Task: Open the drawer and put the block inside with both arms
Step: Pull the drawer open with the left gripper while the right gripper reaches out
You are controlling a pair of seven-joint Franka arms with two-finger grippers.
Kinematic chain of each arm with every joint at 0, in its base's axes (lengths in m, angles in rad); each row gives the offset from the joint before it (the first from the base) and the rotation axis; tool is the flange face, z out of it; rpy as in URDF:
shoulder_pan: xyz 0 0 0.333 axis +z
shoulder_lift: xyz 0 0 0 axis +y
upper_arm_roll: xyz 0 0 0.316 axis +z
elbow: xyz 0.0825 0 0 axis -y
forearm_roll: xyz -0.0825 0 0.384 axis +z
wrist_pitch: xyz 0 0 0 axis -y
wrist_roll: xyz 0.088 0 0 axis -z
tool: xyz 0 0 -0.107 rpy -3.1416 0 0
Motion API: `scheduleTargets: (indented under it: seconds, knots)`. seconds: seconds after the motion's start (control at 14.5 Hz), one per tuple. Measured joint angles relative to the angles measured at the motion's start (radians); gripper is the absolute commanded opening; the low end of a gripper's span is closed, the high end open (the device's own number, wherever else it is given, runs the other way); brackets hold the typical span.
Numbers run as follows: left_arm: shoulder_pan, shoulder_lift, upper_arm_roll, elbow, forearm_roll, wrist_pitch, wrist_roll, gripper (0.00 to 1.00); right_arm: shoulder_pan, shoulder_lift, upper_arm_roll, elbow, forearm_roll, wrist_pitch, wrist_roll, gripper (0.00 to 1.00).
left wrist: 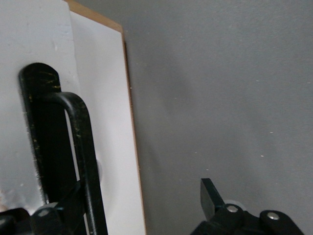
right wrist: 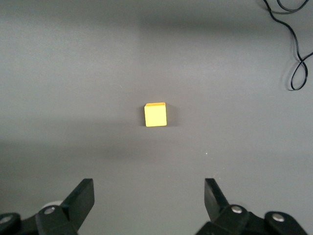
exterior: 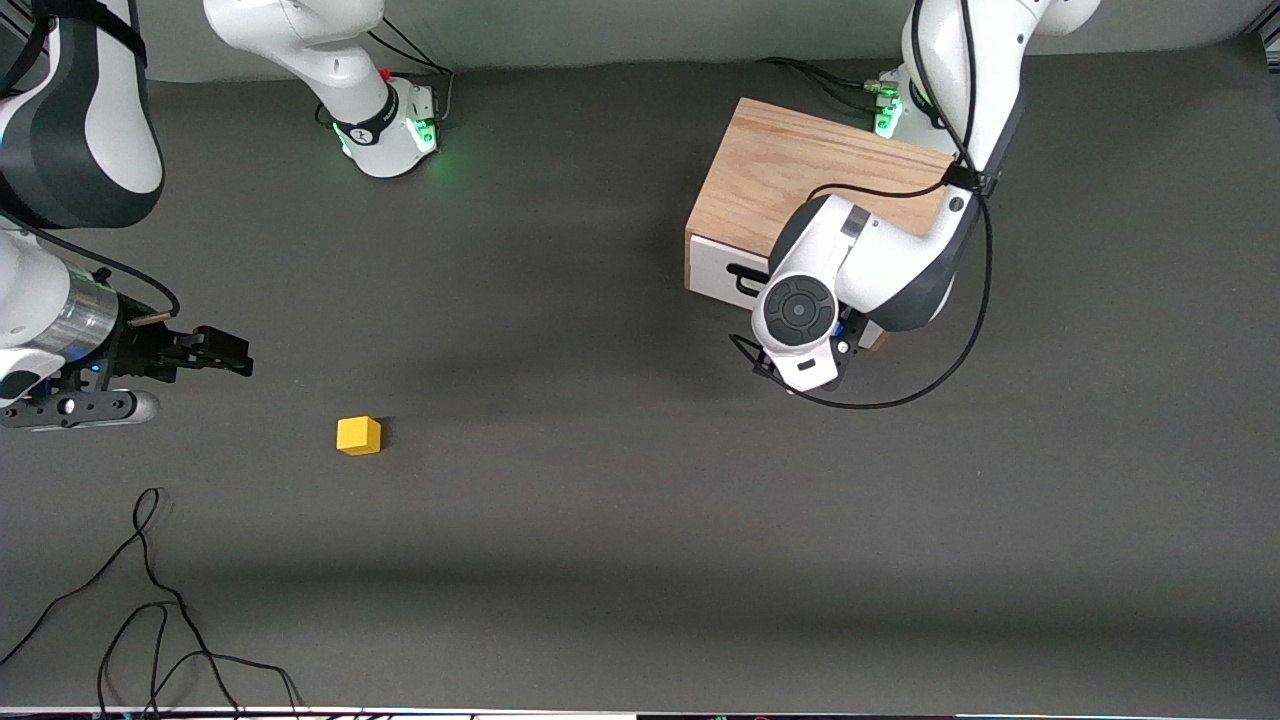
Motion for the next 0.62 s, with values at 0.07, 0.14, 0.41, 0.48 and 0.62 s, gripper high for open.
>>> scheduleTargets:
  seconds: [0.07,0.14,0.41,0.48,0.62]
  knots:
    - [0.000,0.000,0.000,0.003,0.004,0.018,0.000,1.00,0.000,0.001,0.000,0.000,0.000,0.000,0.000,1.00]
    - [0.000,0.000,0.001,0.005,0.006,0.042,0.000,1.00,0.000,0.002,0.000,0.000,0.000,0.000,0.000,1.00]
    - [0.000,0.010,0.001,0.016,0.026,0.129,0.000,1.00,0.000,0.003,0.000,0.000,0.000,0.000,0.000,1.00]
    - [-0.001,0.017,0.000,0.026,0.034,0.128,0.000,1.00,0.000,0.003,0.000,0.000,0.000,0.000,0.000,1.00]
    - [-0.001,0.047,0.000,0.072,0.046,0.128,0.000,1.00,0.000,0.003,0.000,0.000,0.000,0.000,0.000,1.00]
